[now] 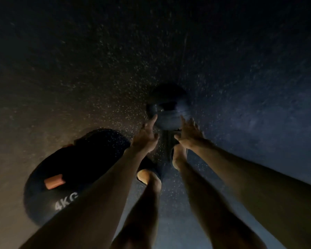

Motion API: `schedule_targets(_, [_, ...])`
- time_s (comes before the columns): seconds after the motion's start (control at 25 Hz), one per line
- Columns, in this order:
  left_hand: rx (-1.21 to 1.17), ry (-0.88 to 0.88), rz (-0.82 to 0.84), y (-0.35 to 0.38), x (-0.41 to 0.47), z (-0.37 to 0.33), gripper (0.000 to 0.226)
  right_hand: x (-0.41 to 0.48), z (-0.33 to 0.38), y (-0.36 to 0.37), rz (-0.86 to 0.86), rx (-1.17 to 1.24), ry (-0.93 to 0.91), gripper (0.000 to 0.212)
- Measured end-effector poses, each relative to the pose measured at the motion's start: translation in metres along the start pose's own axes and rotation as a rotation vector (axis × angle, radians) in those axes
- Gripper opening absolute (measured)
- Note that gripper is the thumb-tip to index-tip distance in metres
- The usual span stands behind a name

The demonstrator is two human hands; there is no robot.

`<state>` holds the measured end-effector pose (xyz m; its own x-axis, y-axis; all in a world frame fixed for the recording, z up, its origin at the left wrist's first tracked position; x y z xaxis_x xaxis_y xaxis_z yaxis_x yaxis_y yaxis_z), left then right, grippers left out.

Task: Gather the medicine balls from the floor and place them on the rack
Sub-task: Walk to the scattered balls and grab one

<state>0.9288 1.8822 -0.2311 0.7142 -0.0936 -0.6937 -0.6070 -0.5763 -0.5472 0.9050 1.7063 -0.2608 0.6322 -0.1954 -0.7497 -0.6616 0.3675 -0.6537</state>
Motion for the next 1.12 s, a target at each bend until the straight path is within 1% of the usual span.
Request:
schedule_targets(0.08, [0.044, 0.016, -0.038, 0.028, 0.035, 0.013, 0.075, 0.027, -0.012, 0.033, 0.027, 0.027, 0.001, 0.099])
schedule_targets(0.12, [0.035, 0.035, -0.061, 0.038, 0.045, 0.016, 0.075, 0.036, -0.014, 0.043, 0.014, 0.045, -0.014, 0.103])
schedule_targets(0.24, [-0.098, 0.191, -0.125, 0.055, 0.054, 0.015, 0.070, 0.059, -0.004, 0.043, -0.093, 0.179, -0.011, 0.110])
schedule_targets(0.28, [-0.102, 0.243, -0.154, 0.058, 0.057, 0.014, 0.077, 0.070, -0.004, 0.036, -0.144, 0.229, 0.013, 0.109])
schedule_targets(0.36, [-0.055, 0.292, -0.197, 0.060, 0.070, 0.011, 0.097, 0.095, -0.006, 0.010, -0.247, 0.322, 0.059, 0.103])
schedule_targets(0.48, [0.028, 0.324, -0.232, 0.044, 0.102, -0.017, 0.104, 0.137, -0.011, -0.039, -0.327, 0.362, 0.064, 0.098])
schedule_targets(0.56, [0.048, 0.295, -0.209, 0.035, 0.126, -0.037, 0.103, 0.163, -0.011, -0.066, -0.334, 0.363, 0.046, 0.099])
schedule_targets(0.64, [0.087, 0.192, -0.209, 0.024, 0.152, -0.048, 0.105, 0.184, -0.006, -0.090, -0.325, 0.443, 0.057, 0.098])
schedule_targets(0.72, [0.095, 0.082, -0.227, 0.011, 0.177, -0.054, 0.109, 0.185, 0.005, -0.110, -0.374, 0.554, 0.029, 0.088])
schedule_targets(0.8, [0.065, 0.011, -0.267, -0.008, 0.202, -0.061, 0.106, 0.166, 0.017, -0.125, -0.495, 0.572, -0.094, 0.078])
schedule_targets(0.84, [0.048, -0.017, -0.277, -0.018, 0.214, -0.064, 0.104, 0.155, 0.023, -0.122, -0.518, 0.525, -0.174, 0.078])
schedule_targets(0.88, [0.035, -0.046, -0.279, -0.027, 0.227, -0.066, 0.102, 0.148, 0.028, -0.113, -0.493, 0.482, -0.226, 0.082])
schedule_targets(0.92, [0.037, -0.078, -0.275, -0.038, 0.241, -0.070, 0.100, 0.150, 0.030, -0.104, -0.449, 0.456, -0.239, 0.088])
schedule_targets(1.04, [0.041, -0.163, -0.247, -0.066, 0.274, -0.082, 0.093, 0.177, 0.043, -0.109, -0.398, 0.429, -0.182, 0.100])
schedule_targets(1.12, [0.038, -0.148, -0.289, -0.085, 0.276, -0.094, 0.082, 0.198, 0.055, -0.128, -0.354, 0.411, -0.122, 0.100])
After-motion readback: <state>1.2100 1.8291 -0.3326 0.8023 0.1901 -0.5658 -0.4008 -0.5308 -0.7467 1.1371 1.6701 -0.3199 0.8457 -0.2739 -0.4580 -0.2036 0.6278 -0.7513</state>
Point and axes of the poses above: each hand's wrist, its own x-axis towards the middle knuckle, its own y-axis out of the palm, z = x × y, the point moved 10 cm from there along x, towards the middle knuckle, and after that the axes turned 10 degrees about -z, right-handed, at the moved point
